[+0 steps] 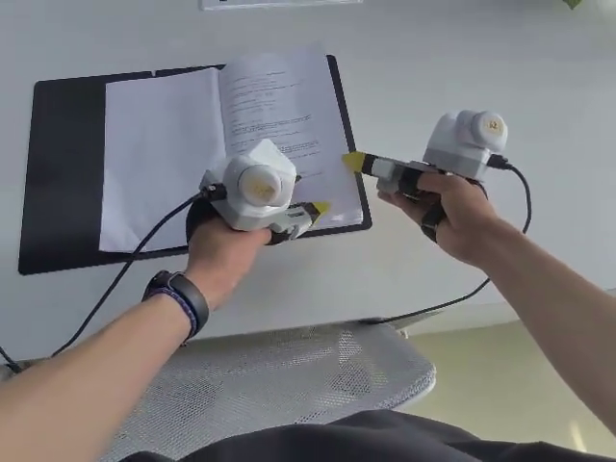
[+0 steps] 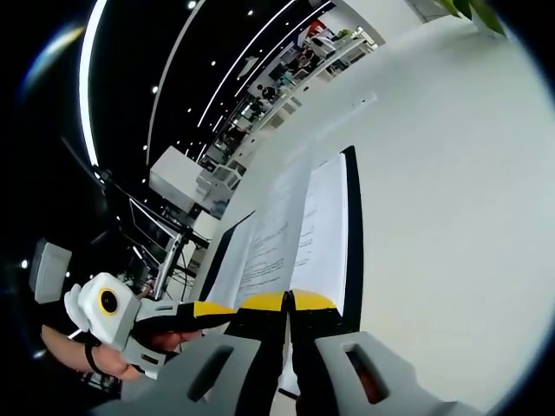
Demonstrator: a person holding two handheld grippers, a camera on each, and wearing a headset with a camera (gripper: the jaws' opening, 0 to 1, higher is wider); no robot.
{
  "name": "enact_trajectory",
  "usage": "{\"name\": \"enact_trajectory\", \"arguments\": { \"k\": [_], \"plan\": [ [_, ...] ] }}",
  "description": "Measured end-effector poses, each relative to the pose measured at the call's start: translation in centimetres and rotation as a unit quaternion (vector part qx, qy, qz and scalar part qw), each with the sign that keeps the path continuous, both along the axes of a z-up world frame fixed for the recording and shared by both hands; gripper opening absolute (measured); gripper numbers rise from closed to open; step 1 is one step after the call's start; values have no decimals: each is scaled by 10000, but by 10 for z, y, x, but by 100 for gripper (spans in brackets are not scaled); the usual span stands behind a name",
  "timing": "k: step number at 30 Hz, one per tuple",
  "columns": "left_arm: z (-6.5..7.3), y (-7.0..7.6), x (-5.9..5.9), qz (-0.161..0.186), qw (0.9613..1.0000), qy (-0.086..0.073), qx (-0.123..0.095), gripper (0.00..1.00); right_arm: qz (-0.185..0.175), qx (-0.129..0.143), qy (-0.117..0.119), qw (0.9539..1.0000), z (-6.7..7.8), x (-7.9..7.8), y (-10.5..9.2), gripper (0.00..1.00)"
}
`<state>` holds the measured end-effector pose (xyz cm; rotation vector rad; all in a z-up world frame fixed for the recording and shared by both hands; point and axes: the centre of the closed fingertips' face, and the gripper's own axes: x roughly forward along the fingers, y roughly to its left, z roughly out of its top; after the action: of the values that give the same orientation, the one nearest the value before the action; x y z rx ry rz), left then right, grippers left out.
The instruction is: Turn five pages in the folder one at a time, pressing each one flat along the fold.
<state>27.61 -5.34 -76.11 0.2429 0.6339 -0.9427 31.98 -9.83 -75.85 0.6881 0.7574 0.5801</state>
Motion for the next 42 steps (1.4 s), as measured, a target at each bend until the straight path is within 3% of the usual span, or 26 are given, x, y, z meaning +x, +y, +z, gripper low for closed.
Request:
{"name": "enact_trajectory", "arguments": {
  "k": [8,19,31,42],
  "plan": [
    [5,29,-4,234,9997,-5,4,38,1,1,-45,10000,9,-1,1,0],
    [18,70,2,569,9983,-133,15,45,66,-47,-168,9998,23,0,5,0],
    [24,125,4,1119,9936,-138,-43,49,159,-102,-341,9992,39,1,12,0],
    [28,171,-3,1455,9893,-141,-18,53,363,-77,-541,9978,57,3,20,0]
  ]
}}
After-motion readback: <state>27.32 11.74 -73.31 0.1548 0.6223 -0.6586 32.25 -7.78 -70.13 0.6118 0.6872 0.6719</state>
